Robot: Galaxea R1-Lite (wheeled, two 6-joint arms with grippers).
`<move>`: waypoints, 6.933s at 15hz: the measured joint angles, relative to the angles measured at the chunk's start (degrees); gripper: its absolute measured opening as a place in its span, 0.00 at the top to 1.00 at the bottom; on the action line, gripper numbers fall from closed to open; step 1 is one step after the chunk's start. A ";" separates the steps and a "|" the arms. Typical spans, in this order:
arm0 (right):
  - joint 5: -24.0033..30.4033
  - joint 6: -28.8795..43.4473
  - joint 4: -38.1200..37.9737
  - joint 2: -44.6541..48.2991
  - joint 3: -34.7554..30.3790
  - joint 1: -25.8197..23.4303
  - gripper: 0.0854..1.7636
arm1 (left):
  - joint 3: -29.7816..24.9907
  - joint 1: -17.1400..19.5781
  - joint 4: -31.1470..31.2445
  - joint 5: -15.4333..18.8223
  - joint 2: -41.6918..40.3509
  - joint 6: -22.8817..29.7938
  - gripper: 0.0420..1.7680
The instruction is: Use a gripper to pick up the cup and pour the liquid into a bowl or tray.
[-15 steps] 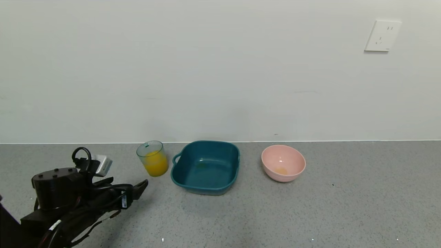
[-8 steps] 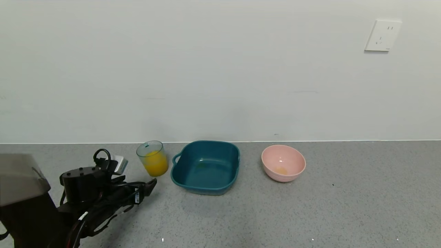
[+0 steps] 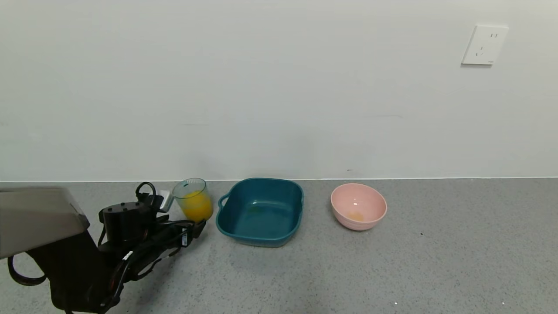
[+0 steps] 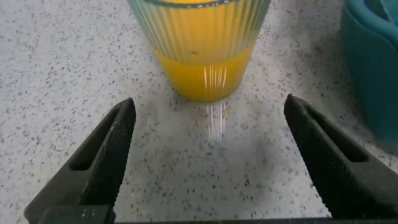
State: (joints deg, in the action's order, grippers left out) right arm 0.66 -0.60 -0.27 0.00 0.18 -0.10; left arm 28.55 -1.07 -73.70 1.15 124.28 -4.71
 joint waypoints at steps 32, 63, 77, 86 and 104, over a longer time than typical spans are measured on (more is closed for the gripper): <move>0.02 0.02 0.02 0.00 0.00 0.00 0.03 | 23.38 0.56 11.19 -0.24 11.00 0.60 0.27; 0.02 0.02 0.00 0.00 0.00 0.00 0.03 | 28.70 -2.01 39.94 -2.11 -11.36 -18.97 0.28; 0.00 0.02 0.00 0.00 0.00 0.00 0.03 | 35.19 -7.46 51.85 -9.74 -11.03 -40.69 0.28; 0.02 0.00 0.00 0.00 0.00 0.00 0.03 | 36.06 -12.15 53.33 -19.93 -10.01 -54.47 0.28; 0.02 0.02 0.02 0.00 0.00 0.00 0.03 | 40.94 -19.10 59.19 -32.37 -8.52 -73.68 0.28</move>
State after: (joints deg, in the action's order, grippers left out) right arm 0.68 -0.57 -0.24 0.00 0.18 -0.10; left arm 69.49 -20.18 -14.52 -31.22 115.76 -78.39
